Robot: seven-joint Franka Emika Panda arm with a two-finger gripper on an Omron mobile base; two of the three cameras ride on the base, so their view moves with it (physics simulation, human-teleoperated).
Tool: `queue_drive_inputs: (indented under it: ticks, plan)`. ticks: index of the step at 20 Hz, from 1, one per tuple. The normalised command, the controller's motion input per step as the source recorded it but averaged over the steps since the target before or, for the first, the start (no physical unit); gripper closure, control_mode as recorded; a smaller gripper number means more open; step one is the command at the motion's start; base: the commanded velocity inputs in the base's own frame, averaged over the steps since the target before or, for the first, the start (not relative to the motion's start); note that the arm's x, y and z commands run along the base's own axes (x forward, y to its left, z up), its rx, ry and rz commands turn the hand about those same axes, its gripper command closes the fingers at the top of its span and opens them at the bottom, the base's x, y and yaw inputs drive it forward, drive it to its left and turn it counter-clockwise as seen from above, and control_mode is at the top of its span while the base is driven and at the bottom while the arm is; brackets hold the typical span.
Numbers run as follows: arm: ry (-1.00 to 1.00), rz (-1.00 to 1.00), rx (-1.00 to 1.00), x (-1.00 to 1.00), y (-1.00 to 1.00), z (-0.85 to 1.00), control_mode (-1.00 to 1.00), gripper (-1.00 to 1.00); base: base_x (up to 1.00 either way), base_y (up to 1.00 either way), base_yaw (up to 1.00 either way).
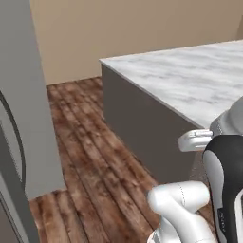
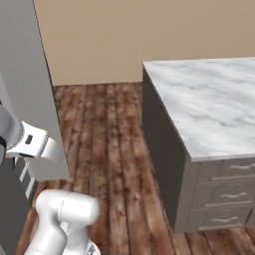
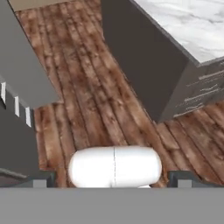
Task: Take the broccoli, lime, and pear from the freezer and place them in the bowl on the counter.
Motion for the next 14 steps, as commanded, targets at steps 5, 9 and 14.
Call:
queue_drive_inputs:
  ticks: [5,9,14]
  plan:
    - [0.0,0.0,0.0,0.0,0.0,0.0,1.0,-1.0,0.73,-0.02,0.82]
    - [0.0,0.0,0.0,0.0,0.0,0.0,1.0,-1.0,0.96,-0.12,0.66]
    - [0.0,0.0,0.0,0.0,0.0,0.0,1.0,-1.0,1.0,-0.03,0.65]
